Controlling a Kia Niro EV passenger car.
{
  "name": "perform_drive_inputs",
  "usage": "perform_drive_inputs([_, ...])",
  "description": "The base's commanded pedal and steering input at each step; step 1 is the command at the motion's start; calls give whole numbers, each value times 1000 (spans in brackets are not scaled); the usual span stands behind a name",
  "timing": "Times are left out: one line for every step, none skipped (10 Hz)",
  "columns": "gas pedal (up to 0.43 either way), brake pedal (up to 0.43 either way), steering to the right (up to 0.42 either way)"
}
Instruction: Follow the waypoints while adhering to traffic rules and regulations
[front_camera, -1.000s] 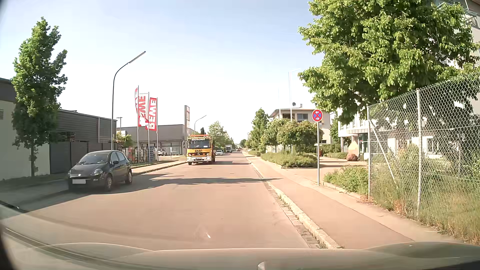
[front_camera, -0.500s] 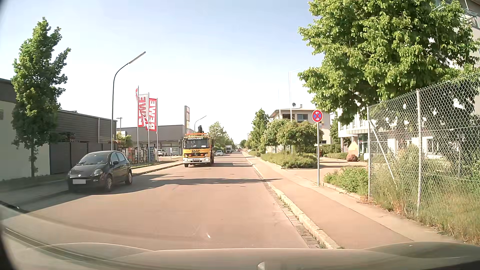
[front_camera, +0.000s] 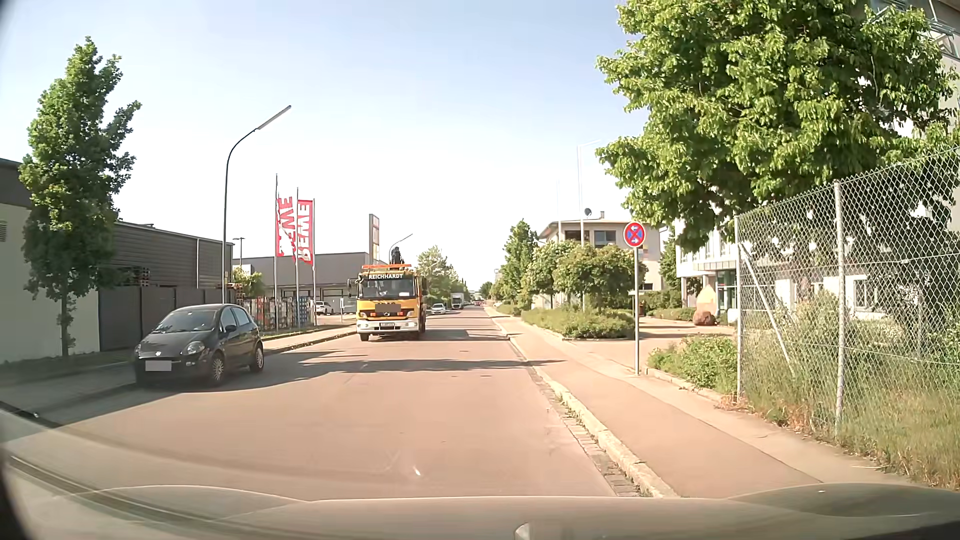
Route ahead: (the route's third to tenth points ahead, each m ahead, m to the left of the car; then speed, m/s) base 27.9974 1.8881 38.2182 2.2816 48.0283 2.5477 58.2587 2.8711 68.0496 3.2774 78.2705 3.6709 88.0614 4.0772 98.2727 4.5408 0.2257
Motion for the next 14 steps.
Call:
perform_drive_inputs([118, 0, -7])
perform_drive_inputs([98, 0, -17])
perform_drive_inputs([87, 0, -24])
perform_drive_inputs([67, 0, -25])
perform_drive_inputs([0, 6, -24])
perform_drive_inputs([0, 122, -24])
perform_drive_inputs([0, 244, -24])
perform_drive_inputs([0, 287, -24])
perform_drive_inputs([0, 421, -24])
perform_drive_inputs([0, 457, -24])
perform_drive_inputs([0, 470, -24])
perform_drive_inputs([0, 470, -23])
perform_drive_inputs([0, 470, -23])
perform_drive_inputs([0, 470, -23])
